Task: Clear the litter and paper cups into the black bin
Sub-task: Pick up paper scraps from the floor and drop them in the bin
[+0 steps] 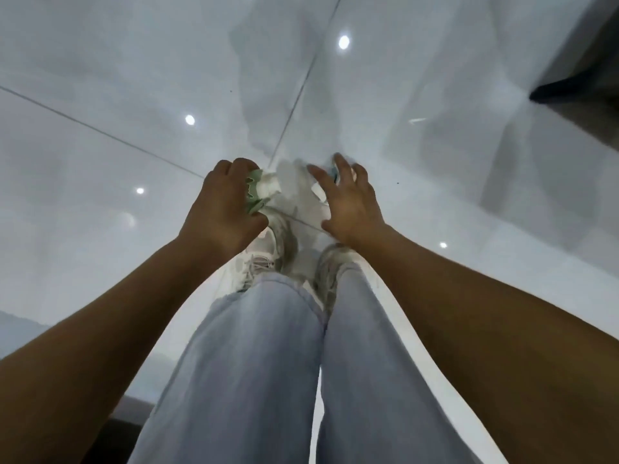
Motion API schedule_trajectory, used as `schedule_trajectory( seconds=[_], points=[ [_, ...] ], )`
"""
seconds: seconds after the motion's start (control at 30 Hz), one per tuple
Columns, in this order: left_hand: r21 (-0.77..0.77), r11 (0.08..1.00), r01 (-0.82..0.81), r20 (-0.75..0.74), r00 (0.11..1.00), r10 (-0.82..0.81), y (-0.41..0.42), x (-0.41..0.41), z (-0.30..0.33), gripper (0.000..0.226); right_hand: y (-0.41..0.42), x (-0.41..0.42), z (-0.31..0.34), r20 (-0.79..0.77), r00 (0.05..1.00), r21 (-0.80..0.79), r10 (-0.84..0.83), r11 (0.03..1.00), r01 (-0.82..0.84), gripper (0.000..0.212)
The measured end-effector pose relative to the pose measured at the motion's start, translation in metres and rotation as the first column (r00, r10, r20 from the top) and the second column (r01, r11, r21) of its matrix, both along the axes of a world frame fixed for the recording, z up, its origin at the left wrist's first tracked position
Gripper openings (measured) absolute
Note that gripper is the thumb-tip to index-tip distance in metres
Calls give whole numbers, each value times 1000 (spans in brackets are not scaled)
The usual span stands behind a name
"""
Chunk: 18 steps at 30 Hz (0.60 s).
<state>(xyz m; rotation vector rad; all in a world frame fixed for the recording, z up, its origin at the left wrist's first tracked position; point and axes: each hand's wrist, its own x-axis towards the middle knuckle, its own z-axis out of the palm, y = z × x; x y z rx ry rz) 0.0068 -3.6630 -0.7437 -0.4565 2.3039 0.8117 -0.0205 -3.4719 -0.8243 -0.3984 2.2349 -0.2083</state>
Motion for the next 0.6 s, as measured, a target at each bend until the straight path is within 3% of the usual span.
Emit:
schedule_trajectory(
  seconds=[0.17,0.33,0.47,0.6],
  points=[
    [25,1000,-8,14,1000,8,-2,2,-37,58,6,12,-30,-175,984,-45,-19,999,11,66],
    [34,999,-11,20,1000,10,6,-1,-37,57,12,13,-23,-99,991,-102,-89,992,79,56],
    [44,999,-9,24,1000,8,18,-10,1,58,13,3,25,-79,989,-102,-125,988,117,57],
    [62,998,2,-2,1000,-1,32,-20,80,55,17,-2,120,-65,980,-155,-190,972,178,58]
  ],
)
